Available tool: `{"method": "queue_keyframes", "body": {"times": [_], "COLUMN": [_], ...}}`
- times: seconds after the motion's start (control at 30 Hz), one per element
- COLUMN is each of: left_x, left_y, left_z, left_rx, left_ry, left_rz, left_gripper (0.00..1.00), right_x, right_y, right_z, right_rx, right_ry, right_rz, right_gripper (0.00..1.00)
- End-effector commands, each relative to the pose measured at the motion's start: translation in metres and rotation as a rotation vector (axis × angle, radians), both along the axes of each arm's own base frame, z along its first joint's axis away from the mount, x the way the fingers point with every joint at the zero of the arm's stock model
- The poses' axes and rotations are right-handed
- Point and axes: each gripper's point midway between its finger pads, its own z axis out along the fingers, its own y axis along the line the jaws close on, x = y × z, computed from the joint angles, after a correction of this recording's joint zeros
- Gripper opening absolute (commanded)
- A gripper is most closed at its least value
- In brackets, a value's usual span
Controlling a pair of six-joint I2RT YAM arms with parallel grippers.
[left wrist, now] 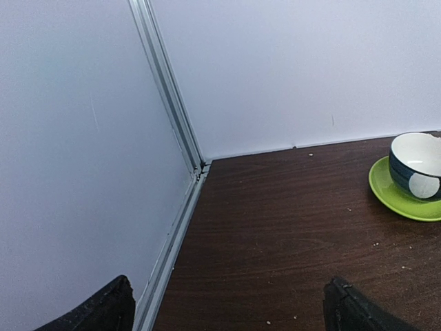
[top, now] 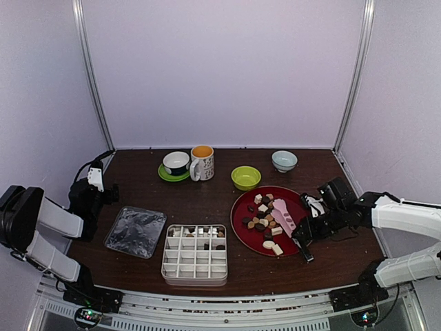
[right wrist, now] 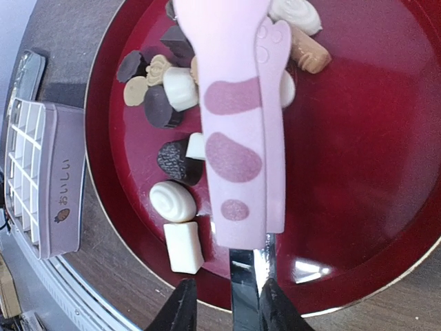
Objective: Pack the chocolate
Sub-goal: Adjust the clamp on the plate.
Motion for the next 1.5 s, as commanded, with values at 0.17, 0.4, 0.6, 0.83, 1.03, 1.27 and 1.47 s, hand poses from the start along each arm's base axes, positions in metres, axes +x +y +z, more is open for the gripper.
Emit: {"method": "queue_keyframes", "body": {"times": [0.17, 0.4, 0.6, 0.83, 1.03, 1.27, 1.47], "left_x": [0.004, 0.004, 0.004, 0.004, 0.004, 0.004, 0.004], "left_y": [0.004, 0.004, 0.004, 0.004, 0.004, 0.004, 0.004], "left_z": [0.013, 0.013, 0.013, 0.013, 0.013, 0.013, 0.013], "left_rx": [-0.001, -0.002, -0.002, -0.001, -0.001, -0.002, -0.001], "left_ry": [-0.044, -0.044, -0.044, -0.043, -0.044, -0.044, -0.044], "left_rz": [0.013, 0.013, 0.014, 0.015, 0.014, 0.014, 0.015], "left_gripper": [0.98, 0.98, 0.98, 0.98, 0.98, 0.98, 0.98], "right_x": [-0.006, -0.003, -0.001, -0.002, 0.004, 0.018, 0.017], "right_y": [0.017, 0.028, 0.034, 0.041, 0.016, -0.024, -0.035], "right_z": [-0.002, -0.001, 0.0, 0.023, 0.048, 0.033, 0.012], "right_rx": [0.085, 0.152, 0.176, 0.213, 0.057, -0.185, -0.319], "right_ry": [0.022, 0.008, 0.01, -0.016, -0.065, -0.059, -0.026], "right_rz": [0.085, 0.102, 0.115, 0.167, 0.124, -0.017, -0.034], "right_gripper": [0.3, 0.28, 0.15, 0.0, 0.0, 0.0, 0.0]}}
